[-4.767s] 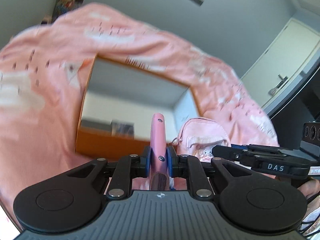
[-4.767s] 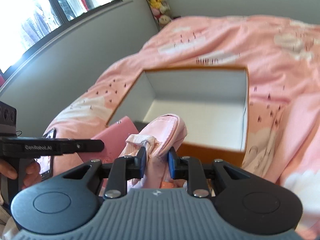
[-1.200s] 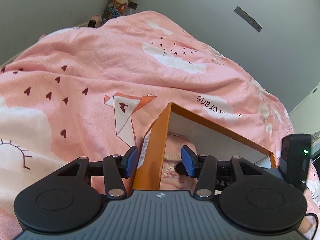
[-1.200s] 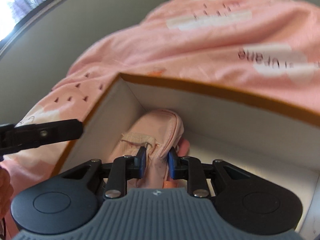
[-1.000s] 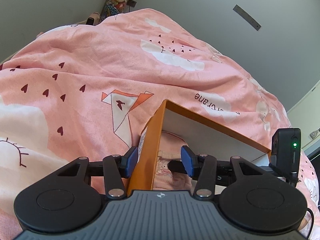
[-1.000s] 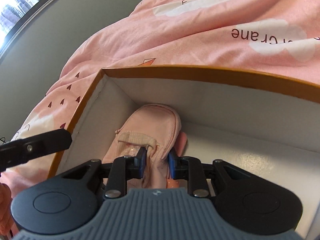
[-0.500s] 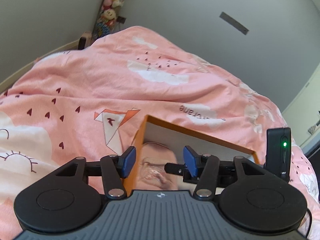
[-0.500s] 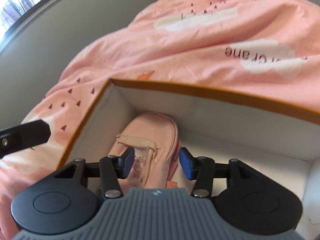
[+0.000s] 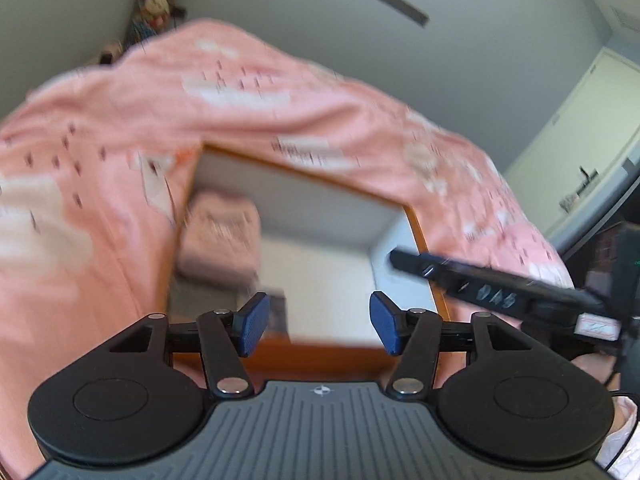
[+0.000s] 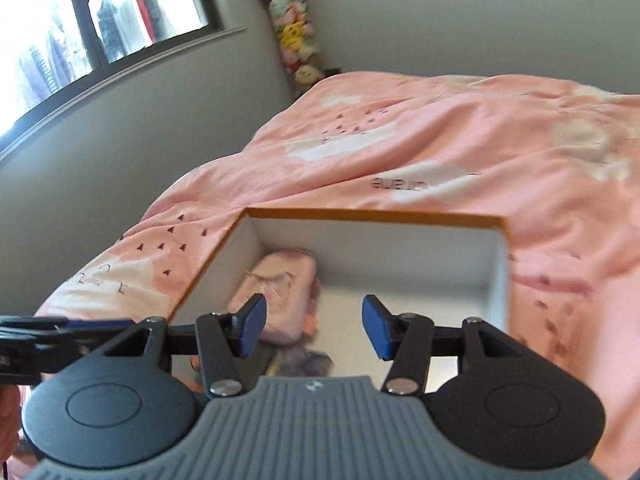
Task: Organize objects
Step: 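Lower the pink slipper into the orange box and open the right tool, then grasp the white-black plush with the left tool while the right tool grasps the brown bear plush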
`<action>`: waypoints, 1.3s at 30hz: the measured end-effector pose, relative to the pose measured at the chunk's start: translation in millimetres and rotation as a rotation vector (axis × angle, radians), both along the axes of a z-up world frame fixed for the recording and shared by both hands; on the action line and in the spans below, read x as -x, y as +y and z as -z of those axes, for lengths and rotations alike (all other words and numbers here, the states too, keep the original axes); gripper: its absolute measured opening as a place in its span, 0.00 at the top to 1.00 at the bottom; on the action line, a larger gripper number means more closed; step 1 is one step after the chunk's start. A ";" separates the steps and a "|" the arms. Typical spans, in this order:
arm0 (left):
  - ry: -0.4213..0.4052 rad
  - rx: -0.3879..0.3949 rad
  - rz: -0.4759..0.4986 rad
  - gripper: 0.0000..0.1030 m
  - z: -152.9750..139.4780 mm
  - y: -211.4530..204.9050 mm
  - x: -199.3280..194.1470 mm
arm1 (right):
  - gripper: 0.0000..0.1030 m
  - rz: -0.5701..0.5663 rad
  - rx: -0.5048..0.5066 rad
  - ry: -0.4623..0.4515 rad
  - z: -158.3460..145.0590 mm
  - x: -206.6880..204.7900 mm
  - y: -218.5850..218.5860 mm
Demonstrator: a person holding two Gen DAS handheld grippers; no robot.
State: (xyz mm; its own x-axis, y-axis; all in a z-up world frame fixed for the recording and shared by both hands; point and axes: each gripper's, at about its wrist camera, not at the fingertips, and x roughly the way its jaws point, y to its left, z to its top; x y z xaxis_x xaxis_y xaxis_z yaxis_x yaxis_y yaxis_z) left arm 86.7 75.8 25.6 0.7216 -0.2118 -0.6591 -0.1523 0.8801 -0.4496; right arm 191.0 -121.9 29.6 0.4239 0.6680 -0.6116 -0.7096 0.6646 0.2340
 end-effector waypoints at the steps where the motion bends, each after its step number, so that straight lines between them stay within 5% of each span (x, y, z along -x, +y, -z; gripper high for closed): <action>1: 0.023 0.010 0.016 0.36 7.4 -6.4 1.9 | 0.57 0.025 0.001 -0.014 -0.7 7.3 -12.0; 5: 0.132 0.049 0.106 0.37 38.9 -32.3 4.7 | 0.69 0.097 0.049 -0.035 10.9 31.5 -46.8; 9: 0.246 0.177 0.175 0.39 68.5 -47.8 8.0 | 0.74 0.138 0.071 0.002 31.0 49.7 -72.8; 22: 0.295 0.080 0.282 0.33 87.4 -88.2 13.1 | 0.72 0.198 0.160 0.096 76.7 80.9 -107.5; 25: 0.309 0.070 0.267 0.33 90.0 -87.8 13.8 | 0.72 0.149 0.182 0.106 80.7 86.3 -103.8; 29: 0.329 0.062 0.188 0.53 92.1 -76.2 15.3 | 0.73 0.024 0.235 0.079 85.1 99.9 -85.7; 35: 0.313 0.099 0.105 0.50 88.2 -56.9 23.3 | 0.84 -0.086 0.323 0.035 94.6 114.1 -61.7; 39: 0.297 0.144 0.085 0.36 84.2 -47.3 29.0 | 0.96 -0.158 0.283 0.084 95.7 115.8 -56.9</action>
State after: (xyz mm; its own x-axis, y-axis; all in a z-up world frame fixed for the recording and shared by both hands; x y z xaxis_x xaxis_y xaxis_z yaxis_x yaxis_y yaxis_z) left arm 57.6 28.5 -58.6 0.4784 -0.3689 -0.7969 -0.2242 0.8261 -0.5170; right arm 75.2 -178.8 -66.1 0.2691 0.5206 -0.8103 -0.7954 0.5945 0.1179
